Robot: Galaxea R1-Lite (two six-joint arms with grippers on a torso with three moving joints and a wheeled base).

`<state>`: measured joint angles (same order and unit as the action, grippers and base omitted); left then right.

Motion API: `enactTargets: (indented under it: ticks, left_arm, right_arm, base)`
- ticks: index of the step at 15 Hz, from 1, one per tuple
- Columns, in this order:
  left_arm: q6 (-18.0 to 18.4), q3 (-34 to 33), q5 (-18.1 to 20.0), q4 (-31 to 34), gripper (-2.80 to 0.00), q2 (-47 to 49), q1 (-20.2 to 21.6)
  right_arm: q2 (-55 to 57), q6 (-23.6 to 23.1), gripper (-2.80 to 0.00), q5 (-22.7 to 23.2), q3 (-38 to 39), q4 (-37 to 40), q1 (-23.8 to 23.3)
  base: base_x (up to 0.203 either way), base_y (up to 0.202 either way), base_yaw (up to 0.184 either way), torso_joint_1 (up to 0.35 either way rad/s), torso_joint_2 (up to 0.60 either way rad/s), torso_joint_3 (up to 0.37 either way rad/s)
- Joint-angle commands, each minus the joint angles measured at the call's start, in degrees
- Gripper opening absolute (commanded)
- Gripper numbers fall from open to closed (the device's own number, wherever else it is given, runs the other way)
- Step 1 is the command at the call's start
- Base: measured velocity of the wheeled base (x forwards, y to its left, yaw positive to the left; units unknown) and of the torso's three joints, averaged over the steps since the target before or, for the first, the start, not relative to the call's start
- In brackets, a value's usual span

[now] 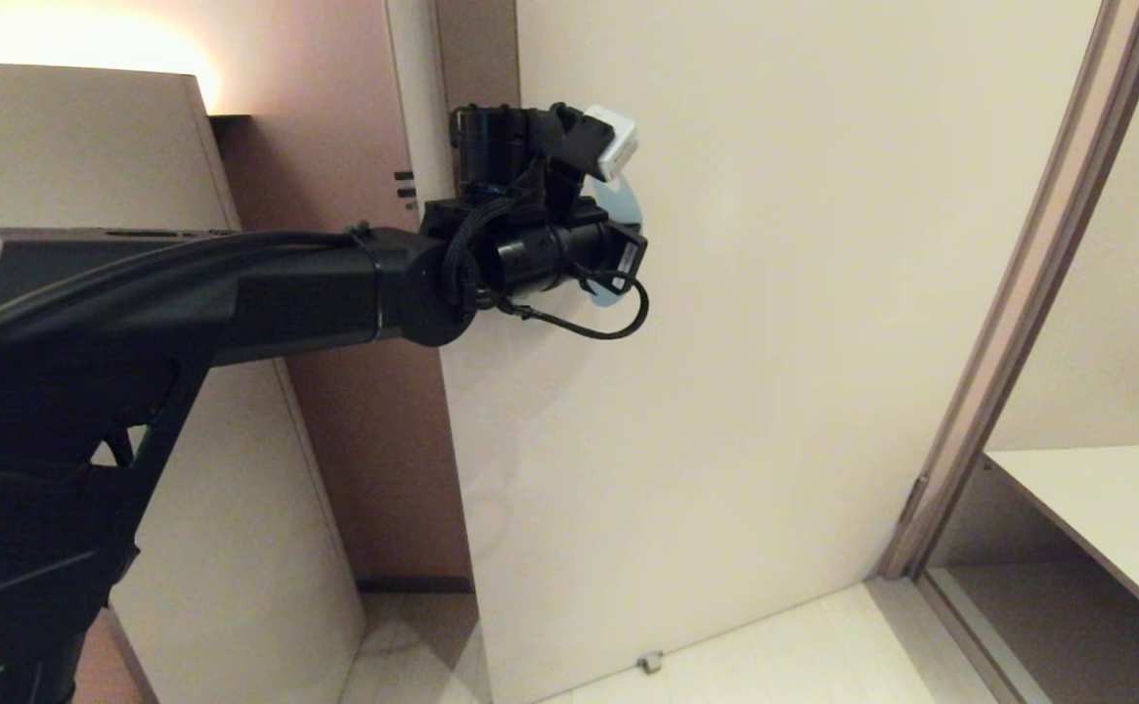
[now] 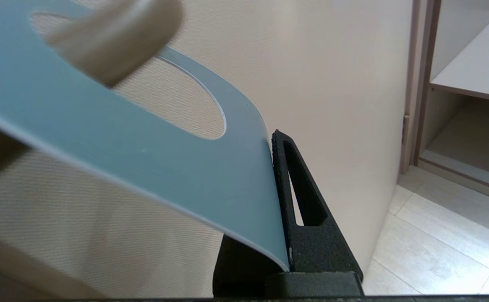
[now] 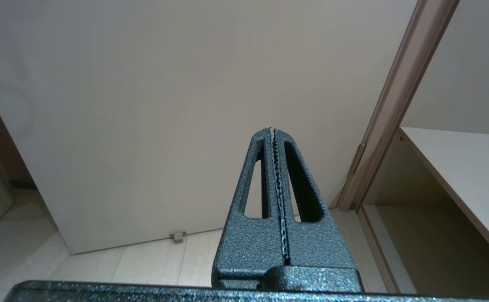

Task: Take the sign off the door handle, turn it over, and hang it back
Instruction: Take down the sign

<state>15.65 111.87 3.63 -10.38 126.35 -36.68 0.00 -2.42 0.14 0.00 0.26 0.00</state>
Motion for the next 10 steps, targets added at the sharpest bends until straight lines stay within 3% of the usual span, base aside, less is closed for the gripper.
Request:
enactTargets:
  ticks: [1, 10]
  left_arm:
    - [0.1, 0.0, 0.0, -0.2, -2.80, 0.5, -0.1]
    - [0.0, 0.1, 0.1, -1.3, -2.80, 0.2, 3.8]
  right_arm:
    - [0.0, 0.0, -2.80, 0.0, 0.0, 0.0, 0.0]
    - [0.0, 0.0, -2.80, 0.0, 0.0, 0.0, 0.0]
  base:
    - [0.000, 0.000, 0.000, 0.000, 0.00, 0.000]
    - [0.000, 0.000, 0.000, 0.000, 0.00, 0.000]
